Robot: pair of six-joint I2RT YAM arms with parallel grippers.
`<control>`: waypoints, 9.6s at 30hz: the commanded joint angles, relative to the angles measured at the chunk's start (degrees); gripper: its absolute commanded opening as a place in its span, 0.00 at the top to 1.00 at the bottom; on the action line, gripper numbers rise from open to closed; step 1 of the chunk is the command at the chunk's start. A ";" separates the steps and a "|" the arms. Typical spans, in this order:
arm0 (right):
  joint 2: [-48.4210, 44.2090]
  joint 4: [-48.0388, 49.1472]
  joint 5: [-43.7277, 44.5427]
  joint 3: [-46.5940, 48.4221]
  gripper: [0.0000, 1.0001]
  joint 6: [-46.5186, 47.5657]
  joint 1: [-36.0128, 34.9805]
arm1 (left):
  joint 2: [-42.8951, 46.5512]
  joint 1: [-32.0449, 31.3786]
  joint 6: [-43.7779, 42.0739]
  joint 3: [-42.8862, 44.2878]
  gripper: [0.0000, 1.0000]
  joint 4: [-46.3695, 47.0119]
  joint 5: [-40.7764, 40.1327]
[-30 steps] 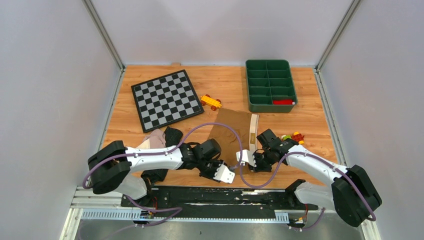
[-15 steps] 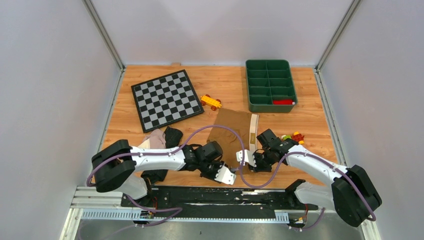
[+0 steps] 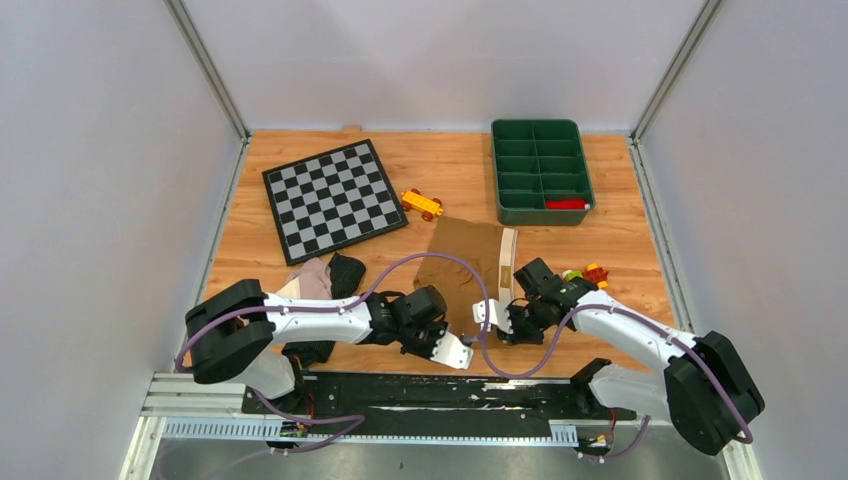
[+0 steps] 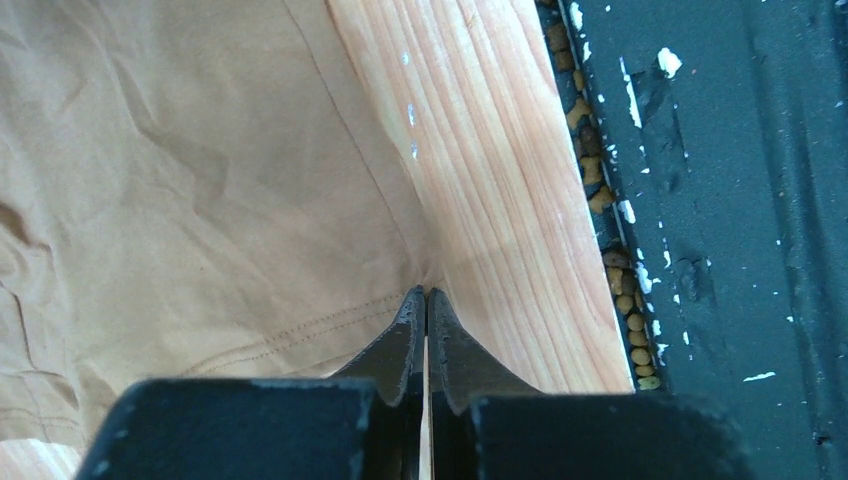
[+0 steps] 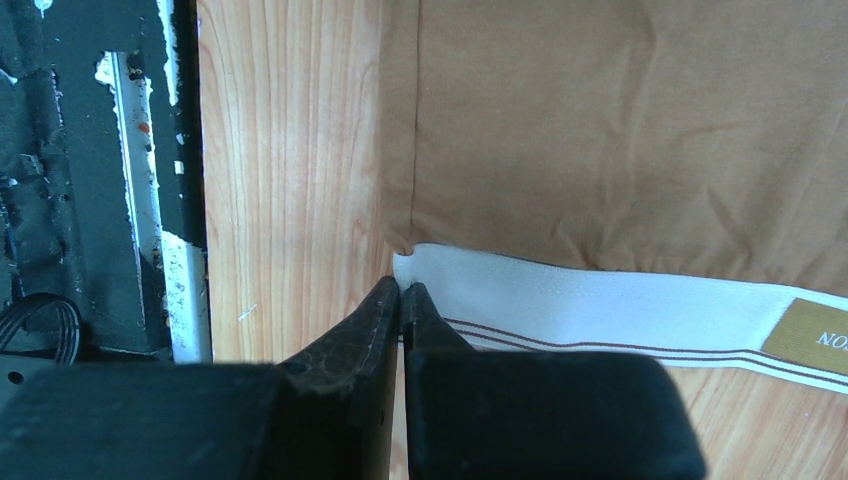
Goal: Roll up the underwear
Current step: Fold the underwear at the center of the board.
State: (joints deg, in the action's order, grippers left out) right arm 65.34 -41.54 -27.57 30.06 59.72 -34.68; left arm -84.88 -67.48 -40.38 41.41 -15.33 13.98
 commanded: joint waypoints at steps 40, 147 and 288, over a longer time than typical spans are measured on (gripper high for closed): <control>-8.94 -20.00 -2.50 18.61 1.00 -7.05 2.38 | 5.40 9.77 -12.35 17.03 1.00 -10.39 -8.47; 52.75 -4.32 1.77 58.32 0.97 -7.65 30.02 | -43.52 21.78 -29.28 57.70 1.00 5.89 -16.47; 52.80 -17.55 -2.73 65.46 0.97 -12.94 18.83 | -25.76 29.82 -15.08 38.53 1.00 6.56 -16.17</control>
State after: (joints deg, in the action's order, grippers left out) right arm 116.95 -58.30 -29.89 93.54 46.17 -16.80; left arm -108.27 -38.41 -55.18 76.31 -9.93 -1.10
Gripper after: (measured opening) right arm 0.046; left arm 0.007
